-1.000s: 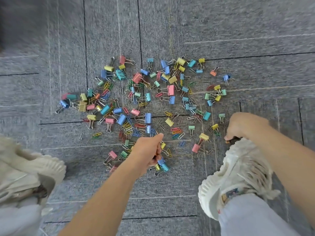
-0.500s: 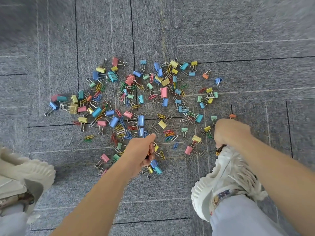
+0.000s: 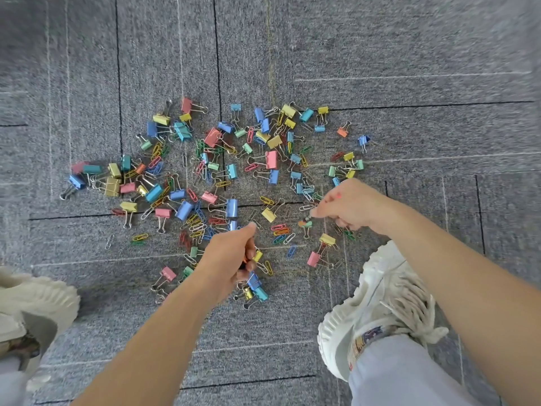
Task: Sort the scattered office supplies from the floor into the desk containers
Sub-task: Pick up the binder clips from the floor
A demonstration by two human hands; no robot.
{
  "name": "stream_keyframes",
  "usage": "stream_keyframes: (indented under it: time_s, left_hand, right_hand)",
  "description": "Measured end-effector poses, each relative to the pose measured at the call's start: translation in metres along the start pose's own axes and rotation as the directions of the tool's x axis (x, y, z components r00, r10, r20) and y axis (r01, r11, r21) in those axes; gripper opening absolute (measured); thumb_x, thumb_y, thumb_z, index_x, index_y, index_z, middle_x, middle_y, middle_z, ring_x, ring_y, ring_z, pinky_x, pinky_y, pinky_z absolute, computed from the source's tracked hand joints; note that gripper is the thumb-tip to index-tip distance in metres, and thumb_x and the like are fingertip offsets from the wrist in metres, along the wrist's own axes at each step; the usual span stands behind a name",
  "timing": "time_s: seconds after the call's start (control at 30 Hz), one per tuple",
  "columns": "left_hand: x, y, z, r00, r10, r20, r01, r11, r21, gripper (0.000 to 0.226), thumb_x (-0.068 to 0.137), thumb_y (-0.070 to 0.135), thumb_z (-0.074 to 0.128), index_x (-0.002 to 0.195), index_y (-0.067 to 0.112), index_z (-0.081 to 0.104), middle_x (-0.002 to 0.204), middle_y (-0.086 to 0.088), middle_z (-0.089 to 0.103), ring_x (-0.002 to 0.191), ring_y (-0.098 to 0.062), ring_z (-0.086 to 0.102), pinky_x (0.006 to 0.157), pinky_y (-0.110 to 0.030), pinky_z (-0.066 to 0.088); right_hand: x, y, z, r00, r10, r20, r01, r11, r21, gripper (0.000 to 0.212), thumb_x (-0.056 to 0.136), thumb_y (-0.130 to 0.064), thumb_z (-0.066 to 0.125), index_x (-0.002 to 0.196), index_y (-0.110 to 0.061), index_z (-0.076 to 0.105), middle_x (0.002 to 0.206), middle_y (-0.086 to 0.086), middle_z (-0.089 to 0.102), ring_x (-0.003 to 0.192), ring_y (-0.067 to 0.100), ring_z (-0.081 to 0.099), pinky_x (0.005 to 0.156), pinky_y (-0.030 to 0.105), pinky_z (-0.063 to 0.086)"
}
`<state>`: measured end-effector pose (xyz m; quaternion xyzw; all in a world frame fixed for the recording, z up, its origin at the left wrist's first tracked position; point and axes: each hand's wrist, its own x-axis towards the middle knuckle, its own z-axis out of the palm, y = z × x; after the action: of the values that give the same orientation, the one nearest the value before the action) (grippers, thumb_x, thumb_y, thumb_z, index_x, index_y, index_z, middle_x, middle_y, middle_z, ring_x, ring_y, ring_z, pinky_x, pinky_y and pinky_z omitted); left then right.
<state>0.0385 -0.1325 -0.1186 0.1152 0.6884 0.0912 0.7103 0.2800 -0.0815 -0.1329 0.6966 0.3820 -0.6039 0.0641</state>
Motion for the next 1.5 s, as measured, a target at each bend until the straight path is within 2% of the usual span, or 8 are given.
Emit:
stream_keyframes:
  time_s: [0.27,0.43,0.57,0.67,0.77,1.0,1.17,1.5]
  left_hand:
    - [0.003,0.024,-0.039,0.972,0.163,-0.169,-0.183,0.977,-0.113,0.01,0.098,0.016,0.059,0.104,0.009,0.063,0.067,-0.005,0.06,0.053,-0.016,0.058,0.044,-0.021,0.049]
    - [0.003,0.033,-0.066,0.968,0.181,-0.176,-0.21,0.963,-0.169,0.011,0.098,0.016,0.058,0.107,0.01,0.062,0.07,-0.006,0.061,0.049,-0.012,0.053,0.038,-0.019,0.042]
    - [0.01,0.032,-0.079,0.909,0.343,-0.237,-0.308,0.936,0.173,0.019,0.097,0.032,0.06,0.101,0.014,0.065,0.056,0.001,0.055,0.047,-0.014,0.047,0.047,-0.026,0.039]
    - [0.014,0.034,-0.084,0.766,0.637,-0.087,-0.346,0.523,0.779,0.022,0.098,0.04,0.055,0.09,0.021,0.062,0.059,0.003,0.056,0.048,-0.015,0.049,0.051,-0.026,0.043]
    - [0.015,0.042,-0.083,0.753,0.653,0.085,-0.346,0.283,0.895,0.012,0.098,0.037,0.055,0.095,0.025,0.059,0.062,0.002,0.061,0.049,-0.018,0.056,0.047,-0.027,0.048]
    - [0.02,0.055,-0.105,0.714,0.699,-0.046,-0.302,0.366,0.88,0.013,0.099,0.029,0.055,0.1,0.018,0.062,0.065,0.001,0.062,0.049,-0.015,0.049,0.049,-0.024,0.038]
    - [0.025,0.039,-0.109,0.795,0.607,0.001,-0.252,0.329,0.91,0.016,0.096,0.038,0.058,0.101,0.023,0.058,0.072,0.0,0.064,0.056,-0.015,0.057,0.056,-0.028,0.05]
    - [0.012,0.025,-0.095,0.854,0.518,-0.033,-0.231,0.436,0.87,0.034,0.088,0.049,0.064,0.081,0.016,0.057,0.073,-0.004,0.064,0.055,-0.014,0.052,0.054,-0.029,0.05]
  right_hand:
    - [0.001,-0.019,0.019,0.971,-0.138,0.195,-0.061,0.645,0.762,0.019,0.088,-0.023,0.064,0.082,-0.02,0.046,0.06,-0.008,0.034,0.048,0.007,0.033,0.043,0.02,0.015]
    - [-0.011,-0.036,0.023,0.882,-0.384,0.274,-0.063,0.48,0.875,0.011,0.082,-0.024,0.055,0.078,-0.017,0.047,0.063,-0.007,0.04,0.051,0.008,0.035,0.045,0.021,0.017]
    - [-0.012,-0.051,0.029,0.861,-0.445,0.248,-0.038,0.431,0.902,0.008,0.079,-0.021,0.044,0.081,-0.015,0.048,0.075,0.002,0.056,0.054,0.012,0.043,0.045,0.021,0.019]
    - [-0.009,-0.058,0.035,0.871,-0.457,0.179,0.031,0.416,0.909,0.013,0.073,-0.017,0.044,0.074,-0.015,0.057,0.079,0.004,0.063,0.056,0.013,0.045,0.046,0.019,0.022]
    - [-0.005,-0.066,0.037,0.861,-0.49,0.134,0.097,0.417,0.904,0.016,0.066,-0.011,0.041,0.072,-0.013,0.055,0.082,0.005,0.064,0.059,0.014,0.045,0.049,0.021,0.021]
    - [0.007,-0.064,0.026,0.887,-0.437,0.152,0.185,0.636,0.749,0.011,0.07,-0.017,0.044,0.069,-0.013,0.054,0.074,0.006,0.056,0.058,0.016,0.044,0.044,0.02,0.023]
    - [0.02,-0.041,0.03,0.997,-0.038,-0.066,0.065,0.871,0.486,0.043,0.098,-0.036,0.048,0.059,-0.022,0.036,0.056,-0.003,0.034,0.042,0.012,0.033,0.039,0.019,0.017]
    - [0.044,-0.09,-0.007,0.723,-0.302,-0.622,0.147,0.946,-0.289,0.029,0.102,-0.037,0.046,0.121,-0.018,0.057,0.103,0.004,0.065,0.076,0.022,0.056,0.06,0.029,0.036]
